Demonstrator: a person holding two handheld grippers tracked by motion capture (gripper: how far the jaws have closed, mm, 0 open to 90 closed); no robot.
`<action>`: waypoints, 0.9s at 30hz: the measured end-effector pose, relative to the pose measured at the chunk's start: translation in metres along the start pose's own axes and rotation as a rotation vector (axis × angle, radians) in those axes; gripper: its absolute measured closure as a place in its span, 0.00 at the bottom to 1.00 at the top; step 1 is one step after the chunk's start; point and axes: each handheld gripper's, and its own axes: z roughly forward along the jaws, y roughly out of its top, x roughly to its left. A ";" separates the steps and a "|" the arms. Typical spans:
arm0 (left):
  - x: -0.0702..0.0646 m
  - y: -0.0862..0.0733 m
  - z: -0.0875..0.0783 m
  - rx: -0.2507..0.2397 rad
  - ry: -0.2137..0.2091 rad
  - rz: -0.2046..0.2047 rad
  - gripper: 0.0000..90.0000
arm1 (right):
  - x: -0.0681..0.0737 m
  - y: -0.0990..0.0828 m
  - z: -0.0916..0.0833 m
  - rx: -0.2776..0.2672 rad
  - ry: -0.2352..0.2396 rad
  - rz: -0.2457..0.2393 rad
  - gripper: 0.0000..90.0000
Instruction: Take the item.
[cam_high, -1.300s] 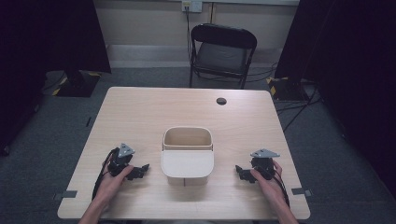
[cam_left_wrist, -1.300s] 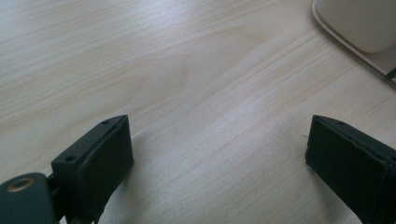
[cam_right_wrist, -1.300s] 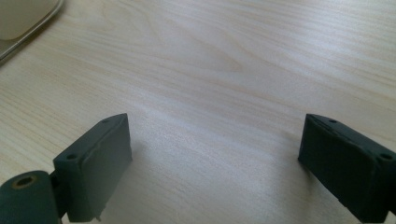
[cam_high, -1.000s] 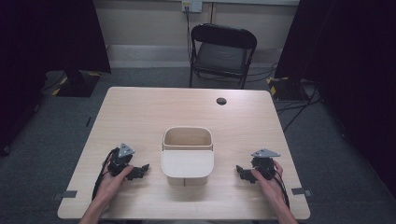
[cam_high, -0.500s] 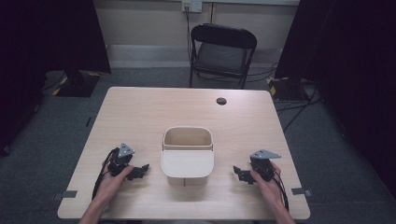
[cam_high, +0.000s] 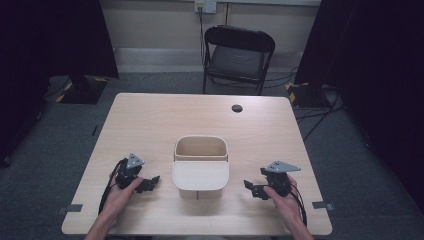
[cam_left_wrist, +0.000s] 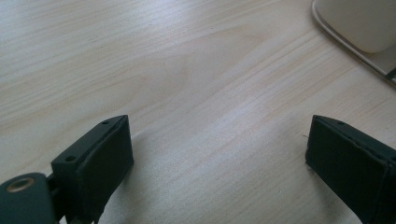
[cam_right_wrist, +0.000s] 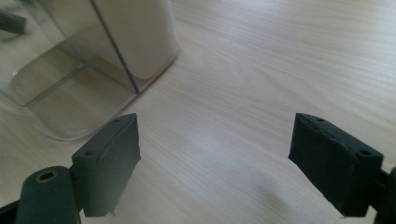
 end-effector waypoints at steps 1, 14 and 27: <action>0.000 0.000 0.000 0.000 -0.001 0.000 0.08 | 0.004 0.002 -0.003 -0.015 0.021 -0.020 0.18; 0.000 0.000 0.000 0.000 0.000 0.001 0.08 | 0.034 0.011 -0.013 -0.081 0.136 -0.095 0.20; 0.000 0.000 0.000 0.000 0.000 0.001 0.08 | 0.058 0.016 -0.006 -0.100 0.230 -0.131 0.21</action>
